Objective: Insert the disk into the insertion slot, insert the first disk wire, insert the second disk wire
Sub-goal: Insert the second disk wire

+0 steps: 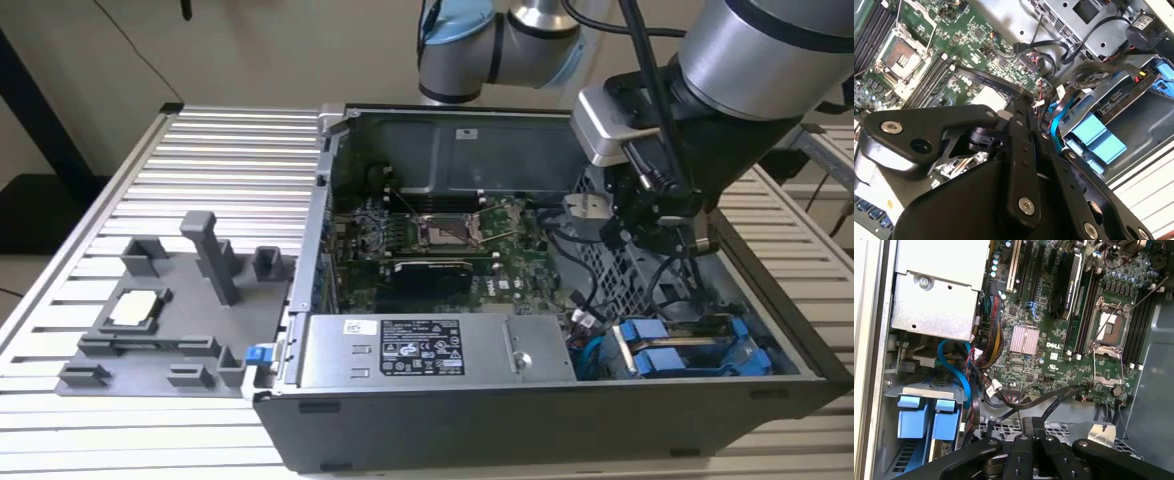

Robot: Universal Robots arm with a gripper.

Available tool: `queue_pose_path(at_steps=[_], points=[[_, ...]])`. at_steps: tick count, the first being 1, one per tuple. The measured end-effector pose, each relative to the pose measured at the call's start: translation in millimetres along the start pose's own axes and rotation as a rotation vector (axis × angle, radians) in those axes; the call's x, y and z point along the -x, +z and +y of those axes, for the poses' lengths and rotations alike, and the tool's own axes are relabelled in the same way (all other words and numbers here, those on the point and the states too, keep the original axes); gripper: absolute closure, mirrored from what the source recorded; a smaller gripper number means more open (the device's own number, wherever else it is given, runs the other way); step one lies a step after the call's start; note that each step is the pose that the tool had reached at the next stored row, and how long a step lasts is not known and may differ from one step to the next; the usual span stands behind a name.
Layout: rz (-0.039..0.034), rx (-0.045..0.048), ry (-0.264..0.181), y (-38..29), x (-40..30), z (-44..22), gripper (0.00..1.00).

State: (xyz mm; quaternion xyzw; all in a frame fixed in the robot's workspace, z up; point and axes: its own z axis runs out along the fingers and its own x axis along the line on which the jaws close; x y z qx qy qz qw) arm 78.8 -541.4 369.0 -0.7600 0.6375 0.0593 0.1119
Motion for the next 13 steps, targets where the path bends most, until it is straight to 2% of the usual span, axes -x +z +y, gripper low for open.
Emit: queue_pose_path(at_steps=[2, 4, 6, 8, 11, 13], points=[[-0.0001, 0.0, 0.0, -1.2, 0.3, -0.1, 0.75], [0.0, 0.0001, 0.0, -1.3, 0.3, -0.1, 0.75], [0.0004, 0.0009, -0.001, -5.8, -2.3, 0.0, 0.75], [-0.0005, 0.0007, -0.001, -3.9, -3.2, 0.3, 0.75], [-0.0094, -0.0022, -0.001, -0.5, -4.2, 0.6, 0.75], [-0.0128, -0.0027, 0.0, -0.3, -4.2, 0.5, 0.75]])
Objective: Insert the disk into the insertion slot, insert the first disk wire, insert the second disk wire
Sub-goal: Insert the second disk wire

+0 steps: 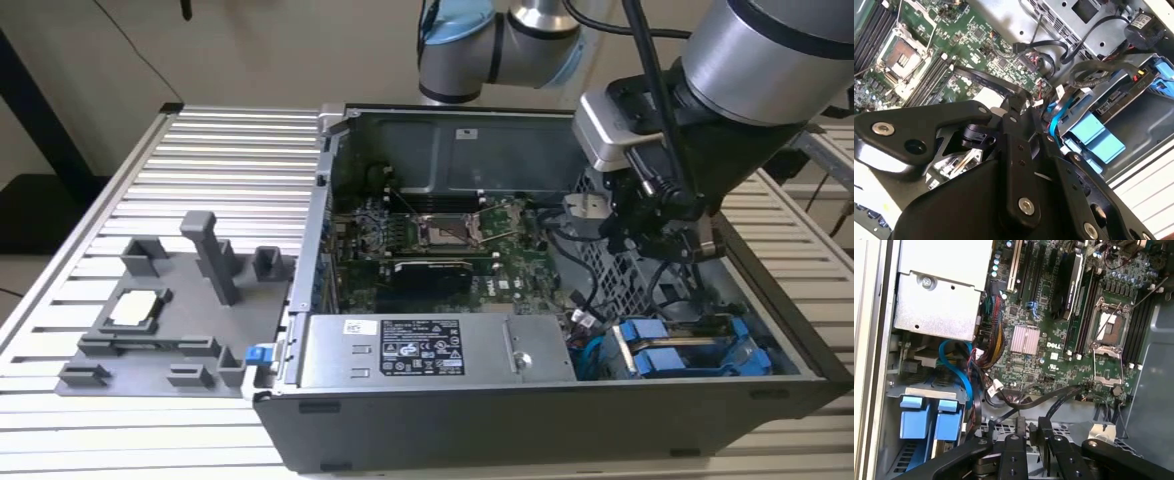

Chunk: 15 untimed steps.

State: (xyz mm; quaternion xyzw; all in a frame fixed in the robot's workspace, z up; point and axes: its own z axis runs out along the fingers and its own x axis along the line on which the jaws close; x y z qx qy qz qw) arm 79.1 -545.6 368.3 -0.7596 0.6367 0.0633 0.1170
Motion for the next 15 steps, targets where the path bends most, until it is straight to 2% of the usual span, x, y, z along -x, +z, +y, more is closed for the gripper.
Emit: queue_pose_path(at_steps=[2, 4, 5, 11, 12, 15], points=[[-0.0075, -0.0014, 0.0, 0.2, -0.3, -1.2, 0.75], [-0.0104, -0.0018, 0.0, 0.2, -0.4, -2.3, 0.78], [-0.0112, -0.002, 0.0, 0.3, -0.4, -2.6, 0.84], [-0.011, -0.0017, 0.0, 0.6, -0.7, -2.9, 0.84], [-0.005, -0.0007, -0.001, 0.8, -0.7, -2.9, 0.84], [0.027, 0.0053, -0.002, 1.4, -0.9, -2.9, 0.84]])
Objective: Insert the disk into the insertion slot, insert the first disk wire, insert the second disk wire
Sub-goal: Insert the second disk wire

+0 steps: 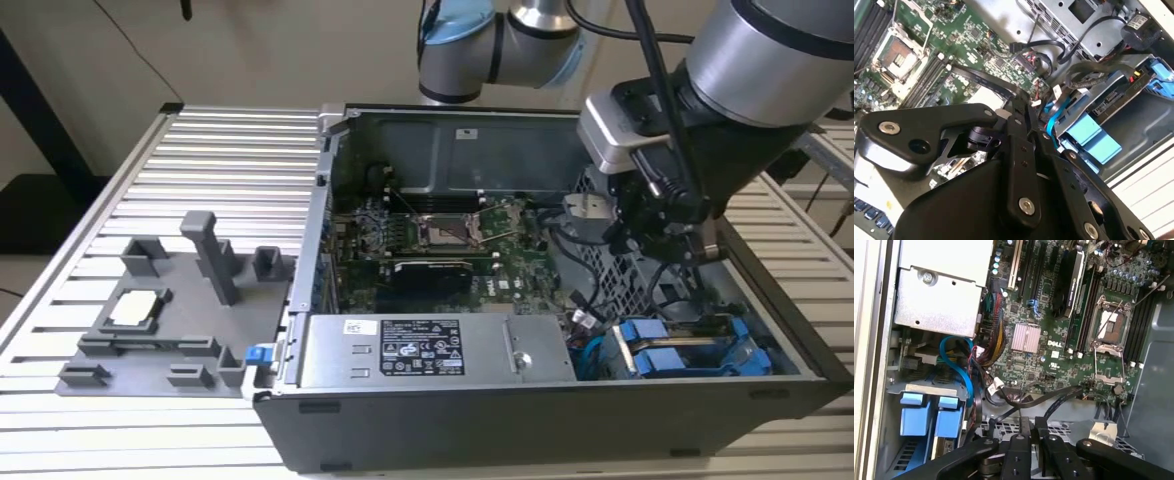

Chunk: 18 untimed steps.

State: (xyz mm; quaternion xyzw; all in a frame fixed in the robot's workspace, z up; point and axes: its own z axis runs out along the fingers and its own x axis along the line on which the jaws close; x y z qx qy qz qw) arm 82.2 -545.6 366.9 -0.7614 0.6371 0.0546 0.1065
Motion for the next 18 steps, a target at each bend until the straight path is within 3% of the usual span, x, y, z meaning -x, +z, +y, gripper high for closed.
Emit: queue_pose_path(at_steps=[2, 6, 7, 8, 11, 18], points=[[0.0272, 0.005, -0.001, 0.2, -0.1, 0.0, 0.84], [0.0977, 0.017, -0.005, 0.4, -0.1, -0.3, 0.84], [0.1115, 0.0184, -0.006, 0.7, -0.2, -0.4, 0.84], [0.1156, 0.0188, -0.006, 1.4, -0.4, -0.4, 0.84], [0.1148, 0.0181, -0.003, 2.6, -0.9, -1.1, 0.84], [0.1121, 0.0174, -0.001, 5.1, -8.3, -16.8, 0.84]])
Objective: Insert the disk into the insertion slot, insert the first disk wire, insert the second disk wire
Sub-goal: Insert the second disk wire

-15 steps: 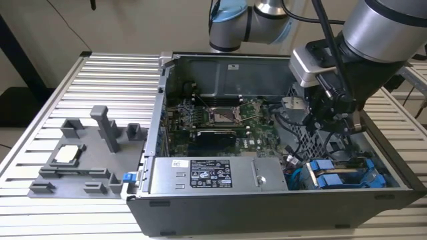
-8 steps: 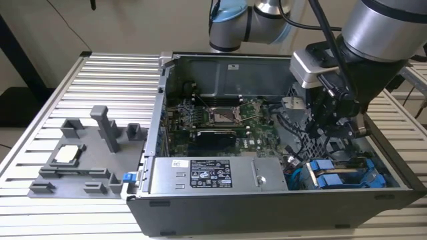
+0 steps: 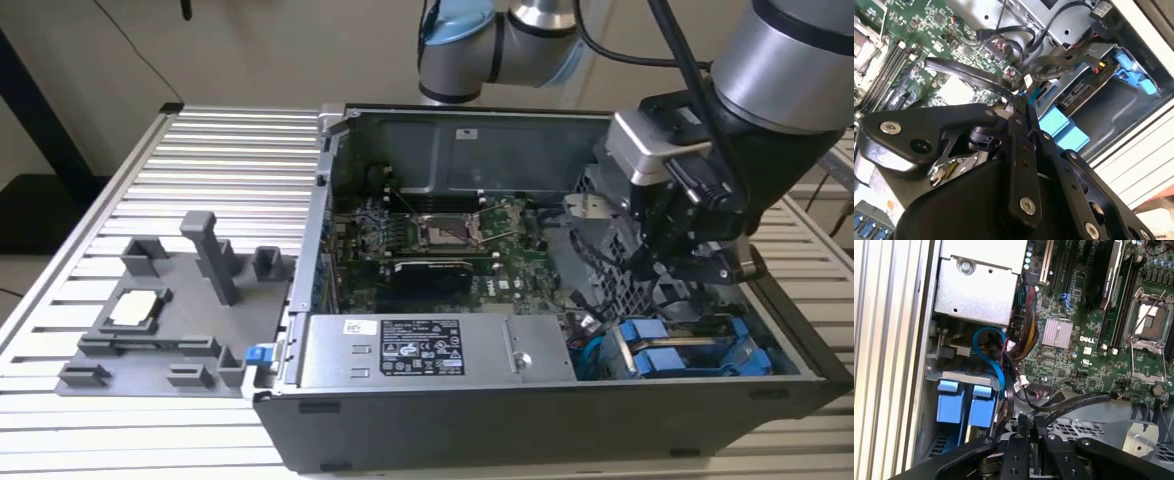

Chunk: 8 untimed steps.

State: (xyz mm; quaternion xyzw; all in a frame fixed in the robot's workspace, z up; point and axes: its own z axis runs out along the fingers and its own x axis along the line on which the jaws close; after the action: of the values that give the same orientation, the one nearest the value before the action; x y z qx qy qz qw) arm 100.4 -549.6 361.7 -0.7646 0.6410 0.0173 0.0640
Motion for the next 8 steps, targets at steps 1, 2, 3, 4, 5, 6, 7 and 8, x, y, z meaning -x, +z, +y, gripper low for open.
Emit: queue_pose_path(at_steps=[1, 2, 3, 4, 5, 6, 7, 8], points=[[0.0001, 0.0, 0.0, 0.2, -1.7, -1.6, 0.84], [0.0, 0.0, 0.0, 0.4, -3.1, -2.7, 0.84], [0.0003, 0.0, 0.001, 0.3, -4.3, -3.1, 0.84], [0.0013, -0.0001, 0.003, 0.3, -5.2, -3.0, 0.84], [0.0032, 0.0, 0.005, 0.3, -5.8, -2.9, 0.84], [0.0063, 0.0002, 0.007, 0.2, -6.2, -2.9, 0.84], [0.0102, 0.0005, 0.01, 0.1, -6.6, -2.8, 0.84], [0.0141, 0.0008, 0.013, 0.1, -7.0, -2.8, 0.84]])
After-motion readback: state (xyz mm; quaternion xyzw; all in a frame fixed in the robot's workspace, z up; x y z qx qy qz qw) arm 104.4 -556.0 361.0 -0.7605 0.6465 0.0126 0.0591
